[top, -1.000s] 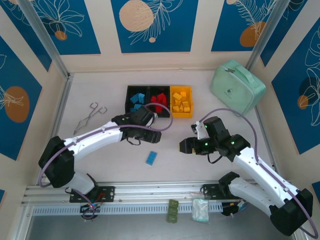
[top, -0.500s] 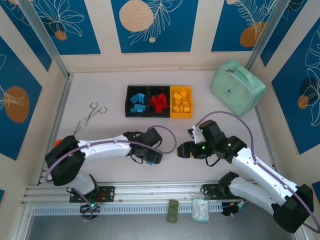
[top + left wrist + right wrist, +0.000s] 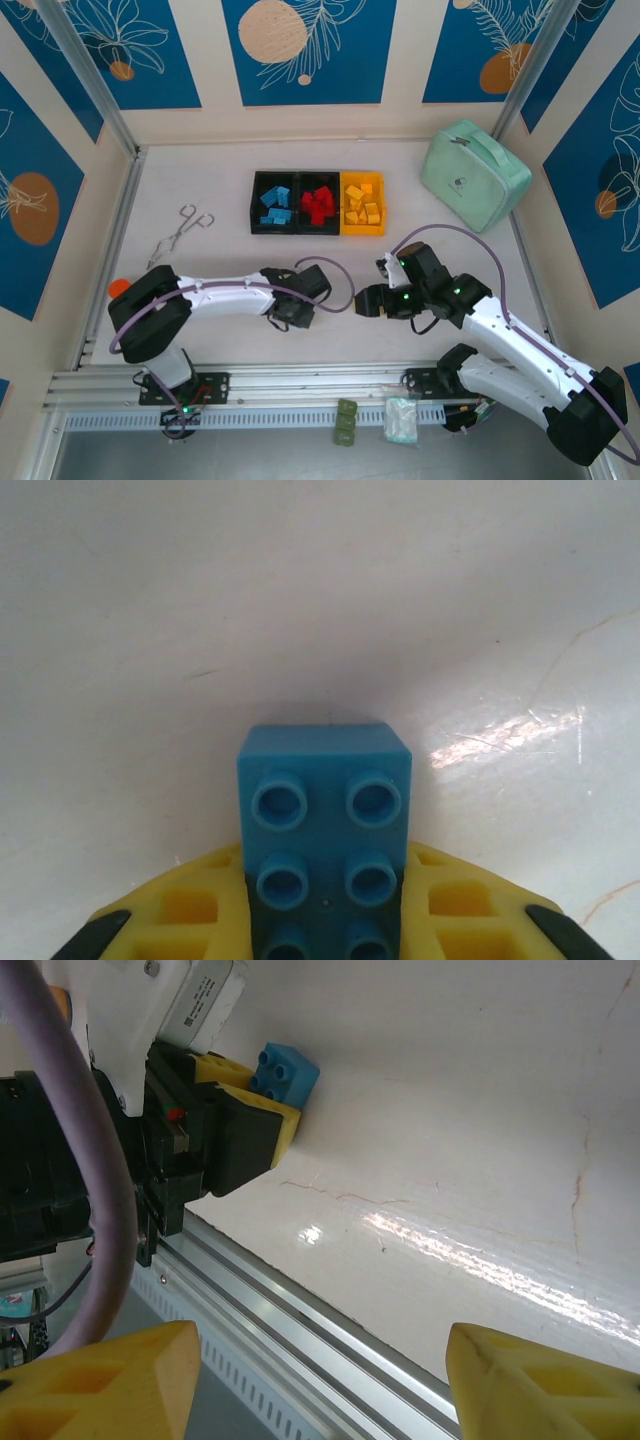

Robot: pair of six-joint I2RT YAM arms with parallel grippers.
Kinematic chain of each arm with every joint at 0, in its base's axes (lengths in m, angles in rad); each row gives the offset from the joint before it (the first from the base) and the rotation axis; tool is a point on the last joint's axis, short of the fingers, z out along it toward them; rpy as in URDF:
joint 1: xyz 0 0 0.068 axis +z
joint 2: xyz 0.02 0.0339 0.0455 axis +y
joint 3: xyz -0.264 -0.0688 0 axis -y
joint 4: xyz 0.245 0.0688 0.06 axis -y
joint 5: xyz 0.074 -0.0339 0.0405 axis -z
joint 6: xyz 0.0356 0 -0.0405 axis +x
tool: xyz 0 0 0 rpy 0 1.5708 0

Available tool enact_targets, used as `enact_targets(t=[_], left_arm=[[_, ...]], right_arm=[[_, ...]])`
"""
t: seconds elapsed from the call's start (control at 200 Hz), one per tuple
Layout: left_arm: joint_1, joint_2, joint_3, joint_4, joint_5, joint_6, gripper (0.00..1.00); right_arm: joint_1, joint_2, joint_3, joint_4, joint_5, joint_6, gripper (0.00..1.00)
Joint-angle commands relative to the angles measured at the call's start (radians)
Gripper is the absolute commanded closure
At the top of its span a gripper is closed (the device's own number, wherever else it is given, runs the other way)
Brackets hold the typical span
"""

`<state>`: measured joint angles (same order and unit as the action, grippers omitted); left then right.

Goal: Sort the legos into containers by color
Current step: Pick up the lego from the middle-left of the table, then place the lego in the container.

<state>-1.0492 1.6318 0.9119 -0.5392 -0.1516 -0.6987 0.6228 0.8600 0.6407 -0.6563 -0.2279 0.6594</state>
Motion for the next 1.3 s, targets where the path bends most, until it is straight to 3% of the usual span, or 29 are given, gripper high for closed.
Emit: enact_targets(t=[0.0, 0.31, 0.615, 0.92, 1.296], left_arm=[[0.02, -0.067, 0.017, -0.039, -0.035, 0.016, 0.81], [0.191, -0.181, 0.082, -0.09, -0.017, 0.111, 0.82], [0.392, -0.151, 0.243, -0.106, 0.009, 0.192, 0.82], [0.509, 0.057, 0.485, -0.126, 0.025, 0.281, 0.81], [0.581, 0.342, 0.754, -0.186, -0.04, 0.336, 0.81]], right_arm=[[0.003, -0.007, -0.004, 0.02, -0.005, 0.005, 0.33], [0.0, 0.046, 0.035, 0.093, 0.018, 0.014, 0.33], [-0.008, 0.155, 0.095, 0.17, 0.097, 0.047, 0.33], [-0.008, 0.269, 0.155, 0.213, 0.106, 0.063, 0.33], [-0.006, 0.264, 0.137, 0.206, 0.122, 0.083, 0.34]])
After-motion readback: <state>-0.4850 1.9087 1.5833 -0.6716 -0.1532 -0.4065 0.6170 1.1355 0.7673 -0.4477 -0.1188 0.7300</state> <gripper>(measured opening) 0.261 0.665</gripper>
